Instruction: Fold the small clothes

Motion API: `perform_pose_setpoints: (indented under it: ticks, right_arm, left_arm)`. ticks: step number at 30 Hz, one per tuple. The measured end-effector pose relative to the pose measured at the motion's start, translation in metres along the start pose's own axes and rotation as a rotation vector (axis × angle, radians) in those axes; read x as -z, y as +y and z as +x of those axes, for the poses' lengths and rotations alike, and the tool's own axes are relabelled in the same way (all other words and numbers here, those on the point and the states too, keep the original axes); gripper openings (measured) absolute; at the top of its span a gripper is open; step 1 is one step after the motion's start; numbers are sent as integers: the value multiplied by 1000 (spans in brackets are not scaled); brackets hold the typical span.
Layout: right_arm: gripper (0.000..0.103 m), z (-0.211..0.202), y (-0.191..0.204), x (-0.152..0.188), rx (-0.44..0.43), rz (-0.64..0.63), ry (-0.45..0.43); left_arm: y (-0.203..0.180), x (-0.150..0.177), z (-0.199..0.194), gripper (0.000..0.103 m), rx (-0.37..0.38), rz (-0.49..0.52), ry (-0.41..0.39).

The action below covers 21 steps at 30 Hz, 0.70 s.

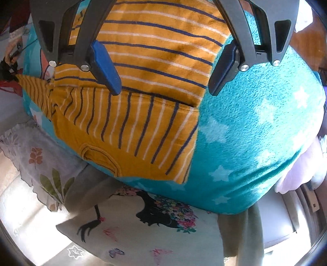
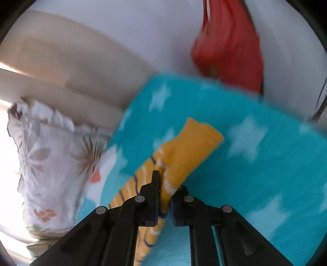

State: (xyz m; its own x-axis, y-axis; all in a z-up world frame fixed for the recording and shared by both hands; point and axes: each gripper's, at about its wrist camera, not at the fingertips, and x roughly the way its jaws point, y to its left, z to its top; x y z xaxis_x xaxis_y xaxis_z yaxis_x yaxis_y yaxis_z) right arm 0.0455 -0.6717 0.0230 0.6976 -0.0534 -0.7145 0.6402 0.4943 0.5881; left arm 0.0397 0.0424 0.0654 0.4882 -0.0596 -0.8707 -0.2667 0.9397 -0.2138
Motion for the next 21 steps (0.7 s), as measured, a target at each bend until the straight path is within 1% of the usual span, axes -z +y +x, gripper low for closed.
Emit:
perform_pose_setpoints:
  ticks: [2,3,5,6,7,10,12,13,15,18,19,21]
  right_arm:
    - [9,-20,10,-10,12,-31,-43]
    - [9,-23,17,-12,11,-52,-54]
    - [9,-37,41,-7,3,-122,-79]
    - [9,-45,54,-2,-14,-154,-86]
    - [9,-52,70,6,-50,-184,-81]
    - [8,-60,119,40,-157,-259,-30]
    - [8,-58,160,77,-247,-313,44]
    - [8,-57,174,93,-277,-335,75]
    - [8,-49,214,142,-342,-404,164]
    - [8,-35,260,213,-397,-497,287]
    - [8,-28,277,242,-407,-537,340]
    - [8,-14,303,296,-402,-611,421]
  left_arm:
    - [6,-1,2,86,11,-12,0]
    - [11,-2,2,86,20,-21,0]
    - [17,-5,3,86,38,-32,0]
    - [20,-6,3,86,46,-33,-4]
    - [23,-8,2,86,53,-32,-8]
    - [36,-13,0,86,74,-27,-23]
    - [47,-15,0,86,85,-31,-28]
    - [54,-16,0,86,91,-34,-29]
    - [67,-17,0,86,99,-44,-29]
    - [93,-17,2,86,104,-72,-21]
    - [101,-17,2,86,105,-76,-20]
    - [115,-18,2,86,104,-89,-22]
